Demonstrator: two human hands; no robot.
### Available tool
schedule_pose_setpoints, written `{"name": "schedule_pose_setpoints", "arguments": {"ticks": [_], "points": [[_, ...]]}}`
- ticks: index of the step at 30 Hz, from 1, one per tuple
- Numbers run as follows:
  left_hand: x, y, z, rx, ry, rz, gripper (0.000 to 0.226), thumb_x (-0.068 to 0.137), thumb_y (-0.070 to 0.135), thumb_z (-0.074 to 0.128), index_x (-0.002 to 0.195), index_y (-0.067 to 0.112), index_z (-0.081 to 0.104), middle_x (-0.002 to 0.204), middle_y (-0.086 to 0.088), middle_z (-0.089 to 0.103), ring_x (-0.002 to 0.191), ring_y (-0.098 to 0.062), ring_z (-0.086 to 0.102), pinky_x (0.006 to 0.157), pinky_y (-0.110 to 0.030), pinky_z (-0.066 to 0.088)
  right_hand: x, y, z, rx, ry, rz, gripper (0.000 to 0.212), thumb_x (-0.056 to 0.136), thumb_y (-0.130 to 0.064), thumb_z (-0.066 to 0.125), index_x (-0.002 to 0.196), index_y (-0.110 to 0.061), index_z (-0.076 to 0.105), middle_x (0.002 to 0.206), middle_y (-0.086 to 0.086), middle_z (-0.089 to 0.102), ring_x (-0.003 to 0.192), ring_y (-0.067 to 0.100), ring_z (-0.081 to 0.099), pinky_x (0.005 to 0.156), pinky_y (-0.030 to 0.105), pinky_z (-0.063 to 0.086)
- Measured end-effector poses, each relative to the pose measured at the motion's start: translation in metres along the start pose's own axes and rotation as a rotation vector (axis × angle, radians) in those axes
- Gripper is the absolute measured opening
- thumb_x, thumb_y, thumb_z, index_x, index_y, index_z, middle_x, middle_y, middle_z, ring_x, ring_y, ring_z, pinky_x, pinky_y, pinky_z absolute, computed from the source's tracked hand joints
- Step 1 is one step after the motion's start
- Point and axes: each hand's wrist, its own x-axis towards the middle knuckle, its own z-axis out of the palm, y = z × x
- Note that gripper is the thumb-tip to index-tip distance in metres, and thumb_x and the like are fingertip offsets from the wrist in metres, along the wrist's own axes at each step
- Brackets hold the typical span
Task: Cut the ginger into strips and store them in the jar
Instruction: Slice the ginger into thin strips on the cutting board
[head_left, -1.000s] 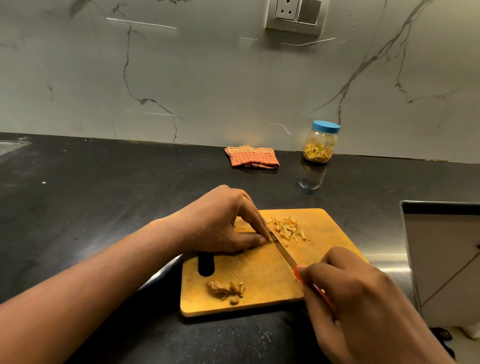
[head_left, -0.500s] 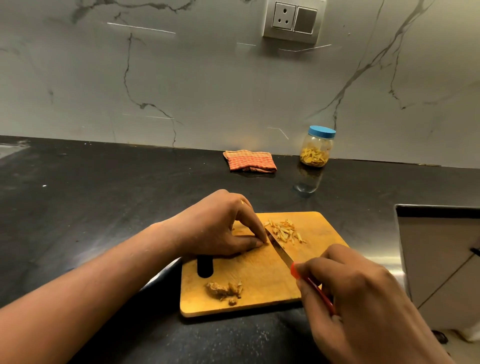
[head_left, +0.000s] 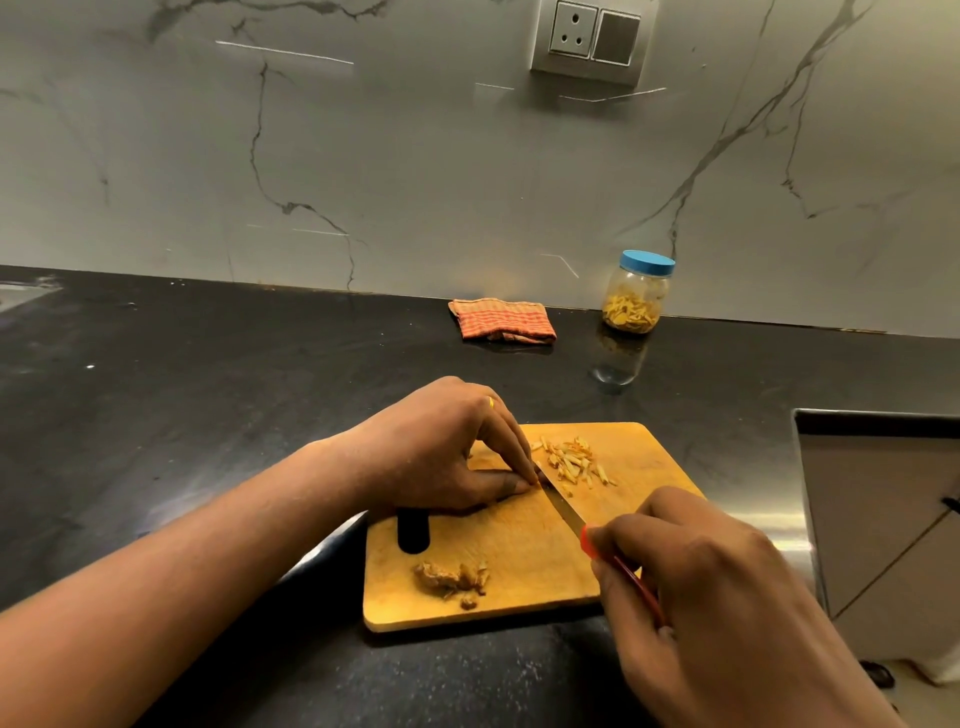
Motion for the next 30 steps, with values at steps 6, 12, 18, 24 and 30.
{"name": "schedule_pose_setpoints", "arguments": {"ticks": [6, 12, 18, 24, 30], "points": [[0.000, 0.000, 0.001, 0.003, 0.005, -0.008, 0.017, 0.088, 0.033, 0.071, 0.104, 0.036, 0.076, 0.108, 0.024, 0.069, 0.111, 0.003, 0.055, 0.097, -0.027, 0.048, 0.005, -0.008, 0.010, -0.065, -0.022, 0.025, 0.031, 0.040, -0.013, 0.091, 0.059, -0.021, 0.068, 0.058, -0.004, 0.051, 0.038, 0.009, 0.039, 0.048, 0.000, 0.016], [0.001, 0.001, 0.000, 0.011, 0.002, -0.007, 0.017, 0.089, 0.033, 0.071, 0.105, 0.035, 0.076, 0.108, 0.024, 0.069, 0.111, 0.005, 0.055, 0.096, -0.024, 0.048, 0.013, -0.010, 0.015, -0.069, -0.033, 0.059, 0.027, 0.047, -0.013, 0.089, 0.061, -0.021, 0.067, 0.059, -0.004, 0.050, 0.039, 0.011, 0.047, 0.043, 0.004, 0.014], [0.000, 0.001, 0.000, -0.007, 0.011, -0.003, 0.017, 0.088, 0.033, 0.071, 0.104, 0.037, 0.076, 0.107, 0.023, 0.071, 0.111, 0.002, 0.057, 0.096, -0.025, 0.050, 0.002, -0.002, 0.010, -0.035, -0.019, 0.022, 0.026, 0.049, -0.012, 0.086, 0.059, -0.021, 0.065, 0.059, -0.003, 0.048, 0.037, 0.013, 0.046, 0.045, 0.004, 0.018], [-0.001, 0.000, 0.001, -0.027, 0.024, -0.003, 0.016, 0.087, 0.031, 0.073, 0.102, 0.034, 0.077, 0.106, 0.022, 0.071, 0.109, 0.001, 0.060, 0.094, -0.025, 0.052, -0.005, 0.005, 0.003, 0.033, 0.046, 0.010, 0.004, 0.060, -0.023, 0.066, 0.064, -0.023, 0.068, 0.060, -0.005, 0.049, 0.041, 0.012, 0.050, 0.046, 0.010, 0.036], [-0.002, 0.000, 0.001, -0.044, 0.023, 0.000, 0.016, 0.087, 0.032, 0.072, 0.103, 0.036, 0.077, 0.105, 0.024, 0.071, 0.109, 0.005, 0.058, 0.094, -0.022, 0.050, -0.005, 0.011, -0.007, 0.010, 0.057, 0.018, 0.011, 0.061, -0.022, 0.079, 0.070, -0.023, 0.072, 0.060, -0.007, 0.053, 0.045, 0.010, 0.051, 0.047, 0.009, 0.037]]}}
